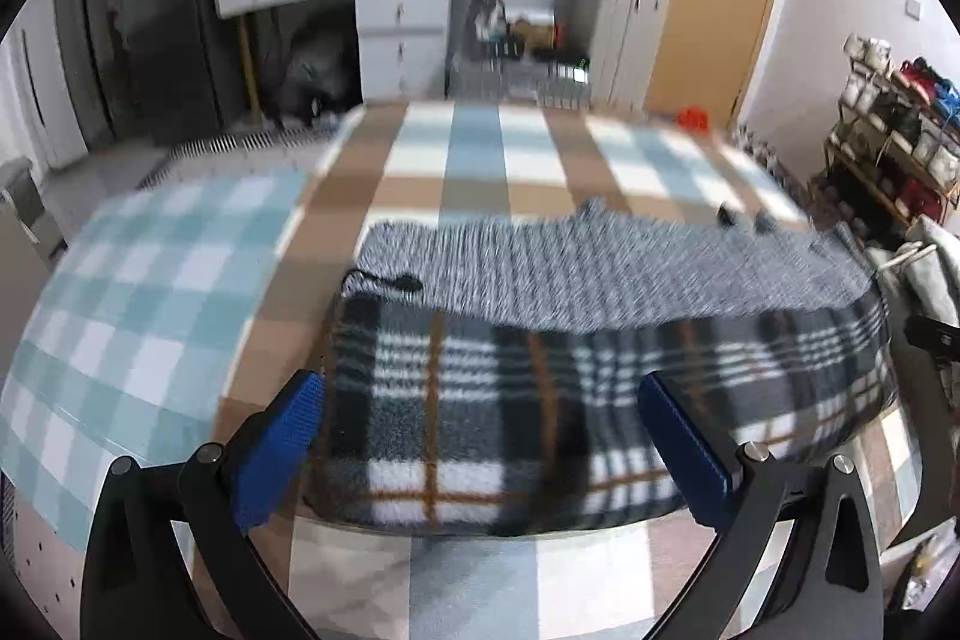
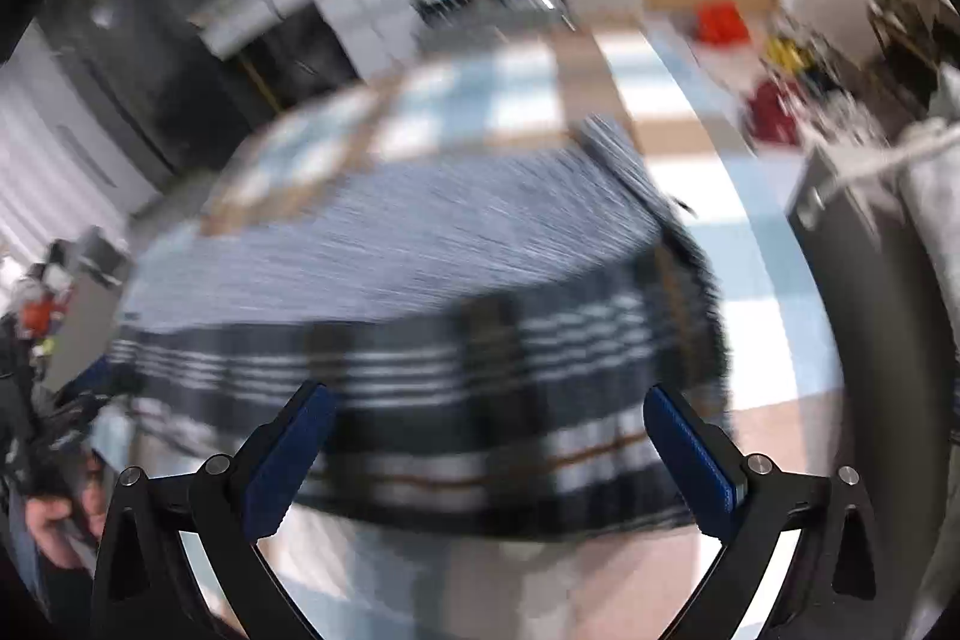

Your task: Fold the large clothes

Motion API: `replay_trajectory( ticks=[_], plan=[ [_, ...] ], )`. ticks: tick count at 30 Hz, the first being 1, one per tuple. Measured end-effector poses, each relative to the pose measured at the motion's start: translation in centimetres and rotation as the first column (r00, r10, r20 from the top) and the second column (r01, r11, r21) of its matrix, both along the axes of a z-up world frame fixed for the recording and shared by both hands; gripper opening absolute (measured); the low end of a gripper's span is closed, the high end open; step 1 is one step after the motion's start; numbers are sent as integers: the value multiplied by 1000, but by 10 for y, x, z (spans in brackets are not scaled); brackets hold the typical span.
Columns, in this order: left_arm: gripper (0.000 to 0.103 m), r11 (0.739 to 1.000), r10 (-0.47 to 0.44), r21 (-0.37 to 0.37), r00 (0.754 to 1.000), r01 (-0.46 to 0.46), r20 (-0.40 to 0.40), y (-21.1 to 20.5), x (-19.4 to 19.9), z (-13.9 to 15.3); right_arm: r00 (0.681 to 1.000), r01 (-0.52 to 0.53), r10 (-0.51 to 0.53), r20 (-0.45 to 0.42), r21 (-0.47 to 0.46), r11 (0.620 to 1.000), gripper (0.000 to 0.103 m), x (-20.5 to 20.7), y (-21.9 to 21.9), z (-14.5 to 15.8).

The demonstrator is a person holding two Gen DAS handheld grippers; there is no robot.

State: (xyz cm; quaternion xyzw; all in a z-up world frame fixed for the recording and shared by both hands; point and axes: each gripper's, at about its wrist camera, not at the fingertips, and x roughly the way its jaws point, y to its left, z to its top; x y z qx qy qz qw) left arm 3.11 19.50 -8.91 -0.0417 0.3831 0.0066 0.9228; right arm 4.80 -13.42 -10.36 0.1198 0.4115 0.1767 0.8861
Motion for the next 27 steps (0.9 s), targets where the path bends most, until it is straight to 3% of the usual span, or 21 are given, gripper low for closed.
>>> replay_trajectory(
  ticks=[4, 7, 12, 15, 16, 18, 22, 27],
  plan=[
    [102, 999, -20, 32, 995, 17, 94, -15, -17, 17, 994, 12, -22, 110, 97, 995, 103, -32, 15, 17],
    [102, 997, -60, 49, 988, 53, 142, -26, -20, 22, 992, 45, -70, 101, 229, 972, 103, -32, 11, 9],
    [102, 991, -137, 19, 983, 136, 119, -49, -8, 16, 989, 150, -138, -58, 431, 890, 103, -22, -35, -35],
    [102, 984, -180, 5, 979, 181, 96, -75, 3, 13, 960, 267, -159, -229, 586, 765, 103, -12, -74, -74],
    [102, 980, -198, -7, 976, 200, 87, -85, 8, 12, 956, 276, -145, -257, 609, 743, 103, -9, -80, -80],
    [102, 976, -216, -20, 973, 218, 79, -99, 12, 11, 944, 299, -128, -303, 632, 715, 103, -2, -89, -91],
    [102, 972, -231, -23, 972, 232, 50, -125, 26, 4, 918, 330, -108, -381, 583, 742, 103, 15, -92, -103],
    [102, 979, -205, -12, 979, 205, -1, -131, 34, -7, 885, 368, -75, -459, 591, 718, 103, 32, -93, -116]
  ],
)
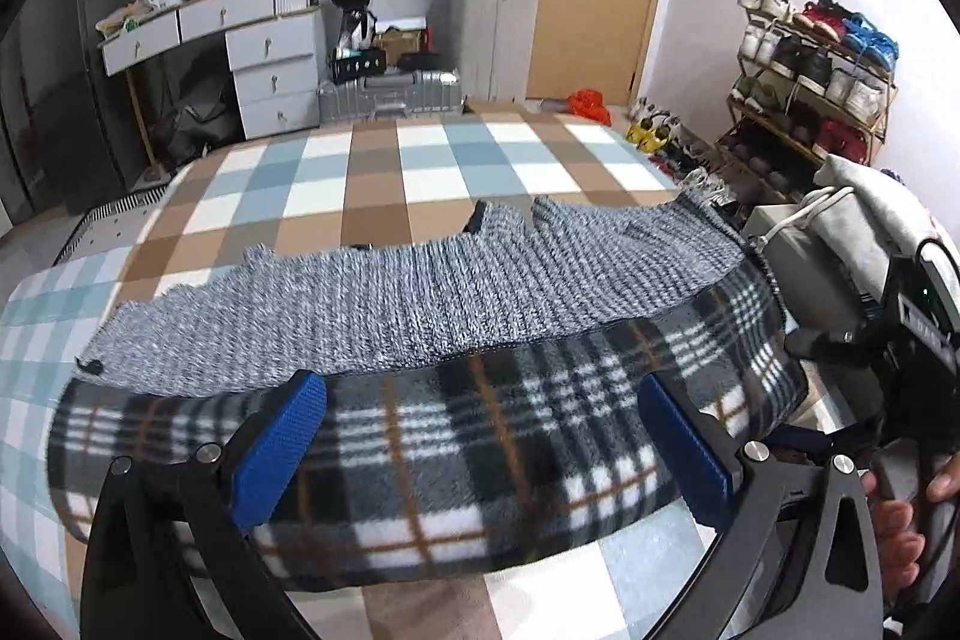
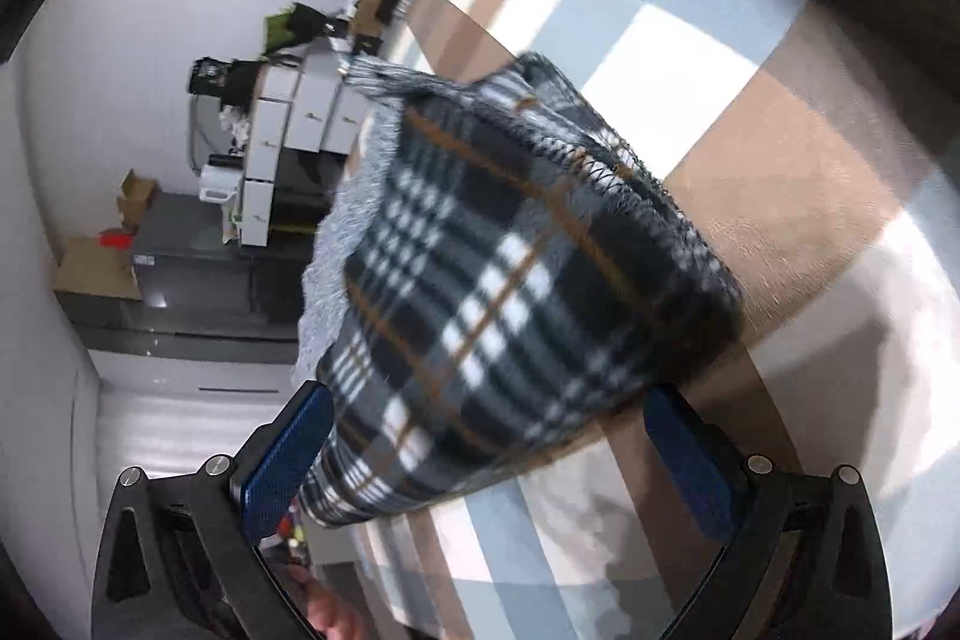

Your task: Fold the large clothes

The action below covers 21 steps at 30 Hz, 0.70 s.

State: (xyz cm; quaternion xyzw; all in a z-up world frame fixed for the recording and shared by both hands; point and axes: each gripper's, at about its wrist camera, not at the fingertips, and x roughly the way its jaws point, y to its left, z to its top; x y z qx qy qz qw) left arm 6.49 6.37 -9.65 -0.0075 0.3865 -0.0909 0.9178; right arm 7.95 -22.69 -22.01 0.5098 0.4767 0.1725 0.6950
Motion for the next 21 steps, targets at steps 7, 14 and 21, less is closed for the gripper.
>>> replay_trajectory(
  ticks=[7, 14, 21],
  plan=[
    [102, 997, 51, 56, 997, -47, -65, 12, 11, -17, 1000, -9, 10, 11, -83, 996, 103, 24, 13, 6],
    [102, 998, 55, 39, 992, -51, -116, 24, 13, -23, 985, 65, -31, 172, -199, 978, 103, 23, 32, 13],
    [102, 999, 49, 6, 990, -48, -135, 27, 14, -24, 967, 132, -101, 233, -119, 984, 27, 18, 7, 5]
  ],
)
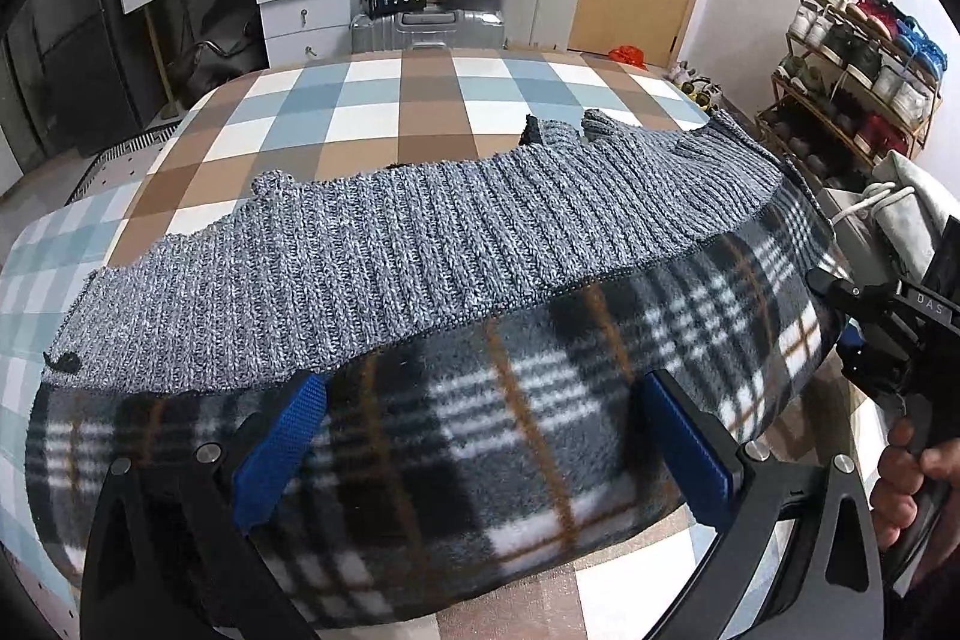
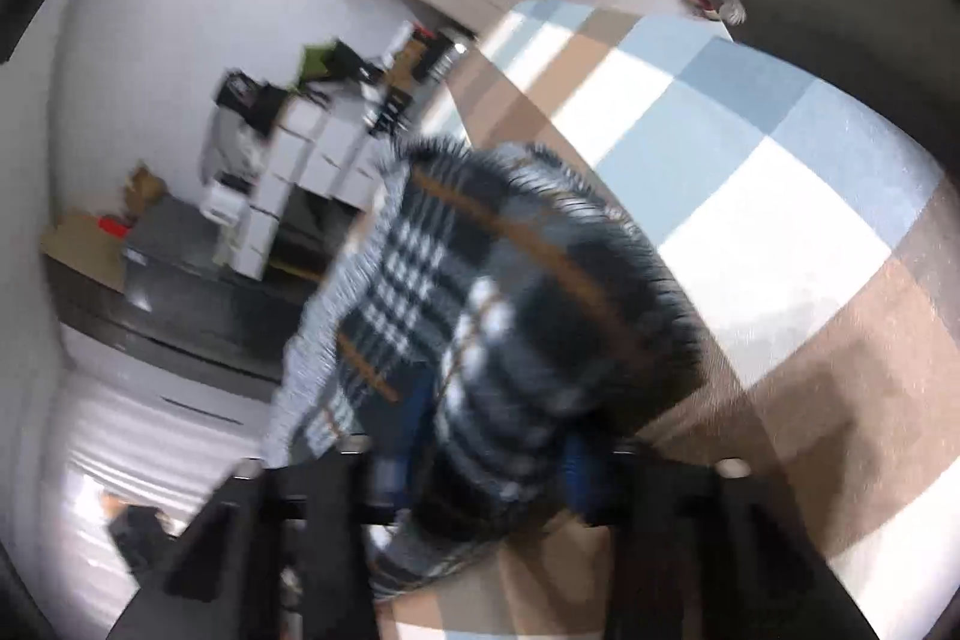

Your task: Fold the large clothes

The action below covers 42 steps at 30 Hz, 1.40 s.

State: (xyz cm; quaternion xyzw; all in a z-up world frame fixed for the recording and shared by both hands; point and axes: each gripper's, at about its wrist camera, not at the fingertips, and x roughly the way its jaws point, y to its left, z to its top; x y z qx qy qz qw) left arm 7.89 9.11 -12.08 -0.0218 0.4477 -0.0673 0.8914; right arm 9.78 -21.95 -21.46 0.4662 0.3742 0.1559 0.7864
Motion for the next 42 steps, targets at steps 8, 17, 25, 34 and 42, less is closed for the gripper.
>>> replay_trajectory(
  ticks=[8, 17, 25, 34, 42],
  plan=[
    [102, 1000, 2, 2, 1000, -2, -4, 1, -1, 2, 997, -14, 19, 74, -73, 997, 22, -8, 10, 23],
    [102, 998, -65, 9, 998, 65, 11, 7, 1, 0, 993, -18, 30, 118, -109, 994, 18, -23, 13, 41],
    [102, 992, -130, 11, 992, 129, 10, 8, -16, 4, 988, -11, 30, 154, -121, 993, 17, -57, 16, 58],
    [102, 972, -235, 5, 970, 235, 59, -1, -40, 15, 990, 65, -46, 136, -137, 988, 17, -115, -14, 56],
    [102, 976, -196, -98, 981, 195, 1, -25, -25, 11, 986, 86, -44, 159, -268, 960, 16, -138, -35, 78]
  ],
)
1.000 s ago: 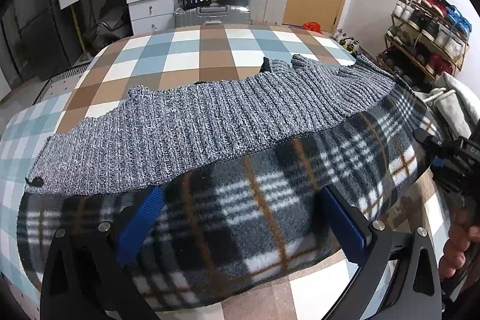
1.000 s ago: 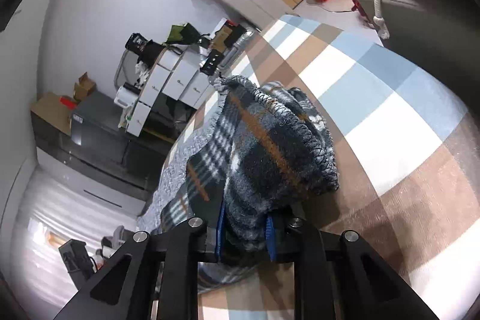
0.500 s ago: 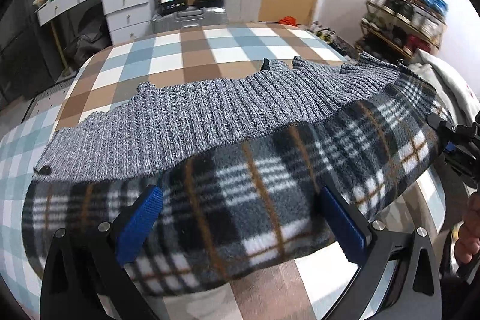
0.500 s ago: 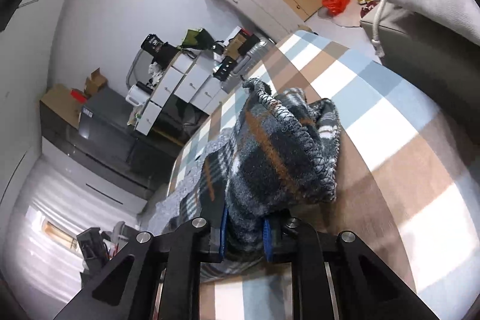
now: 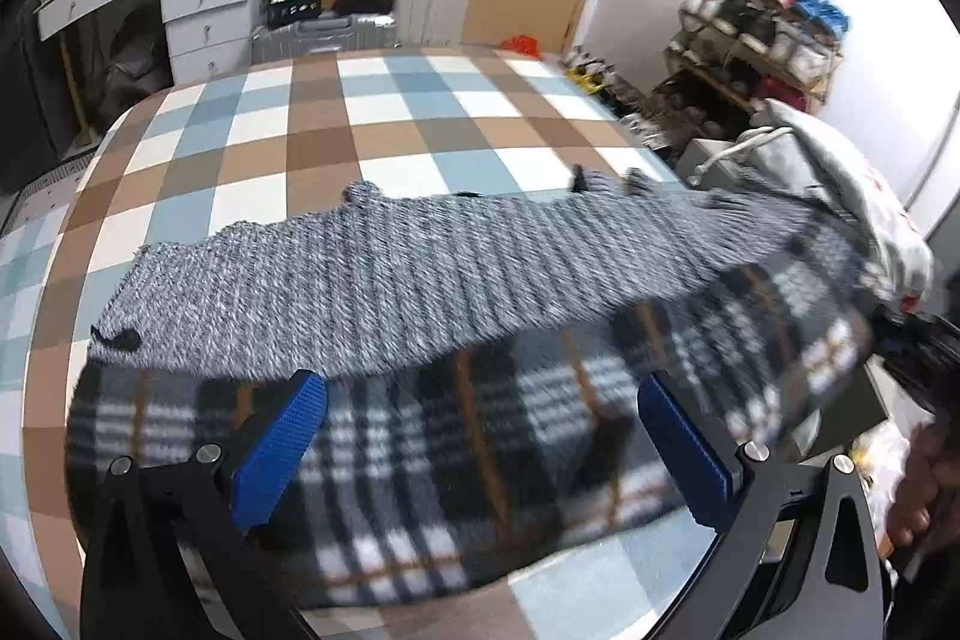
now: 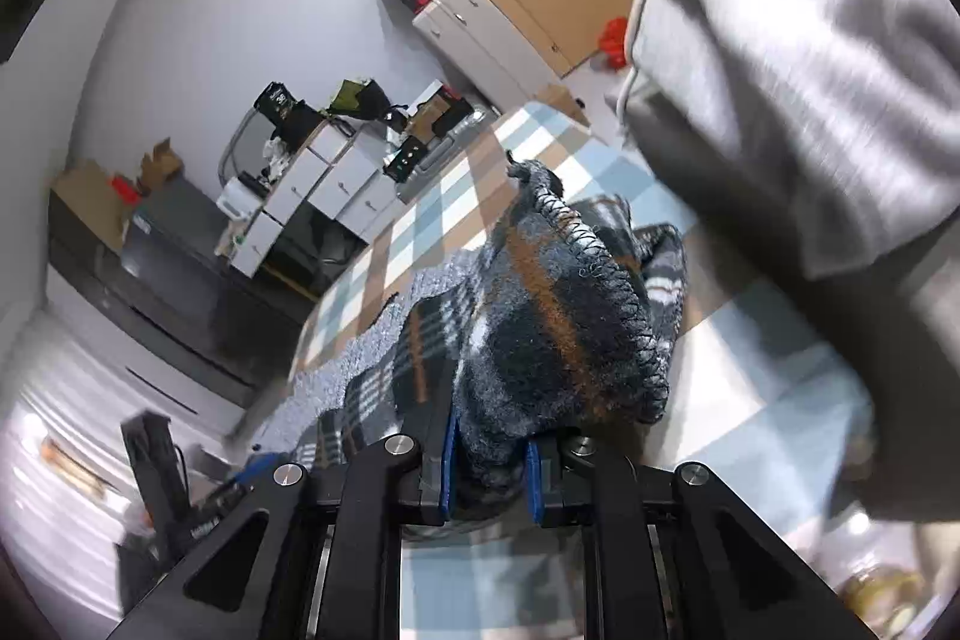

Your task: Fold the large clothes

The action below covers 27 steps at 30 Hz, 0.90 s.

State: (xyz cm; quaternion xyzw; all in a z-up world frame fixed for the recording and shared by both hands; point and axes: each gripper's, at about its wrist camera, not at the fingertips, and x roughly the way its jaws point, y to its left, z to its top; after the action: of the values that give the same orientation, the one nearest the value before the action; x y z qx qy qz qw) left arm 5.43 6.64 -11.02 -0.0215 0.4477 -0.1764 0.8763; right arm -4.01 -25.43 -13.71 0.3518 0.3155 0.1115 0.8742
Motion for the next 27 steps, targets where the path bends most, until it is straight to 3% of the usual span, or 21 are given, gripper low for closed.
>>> replay_trajectory(
  ticks=[3, 7, 10, 15, 18, 23, 24, 26, 27],
  plan=[
    [102, 999, 46, 7, 998, -46, -39, -17, 11, -9, 999, 6, -4, 38, -48, 999, 16, -6, -2, 14],
    [102, 990, 80, 119, 995, -73, -51, -44, 16, -23, 998, -14, 18, 58, -83, 996, 17, -2, 4, 23],
    [102, 986, 74, 157, 996, -64, -58, -53, 21, -27, 995, -34, 47, 93, -138, 990, 17, 6, 16, 35],
    [101, 997, 1, 81, 991, 10, -132, -33, 25, -29, 972, -106, 152, 180, -241, 965, 17, 20, 57, 71],
    [101, 998, -57, 8, 986, 59, -160, -20, 25, -26, 940, -157, 246, 235, -342, 926, 17, 22, 98, 93],
    [100, 989, -125, -103, 973, 106, -192, 25, 5, -1, 904, -190, 321, 281, -409, 893, 17, 19, 146, 112],
    [100, 993, -102, -70, 980, 91, -171, 38, -7, 10, 897, -199, 335, 287, -415, 888, 17, 18, 153, 115],
    [101, 994, -66, 88, 998, 67, -21, 67, -42, 38, 891, -198, 344, 296, -429, 881, 17, 13, 160, 117],
    [101, 991, -47, 126, 999, 44, 22, 78, -50, 42, 887, -199, 350, 300, -436, 878, 17, 9, 161, 118]
  ],
)
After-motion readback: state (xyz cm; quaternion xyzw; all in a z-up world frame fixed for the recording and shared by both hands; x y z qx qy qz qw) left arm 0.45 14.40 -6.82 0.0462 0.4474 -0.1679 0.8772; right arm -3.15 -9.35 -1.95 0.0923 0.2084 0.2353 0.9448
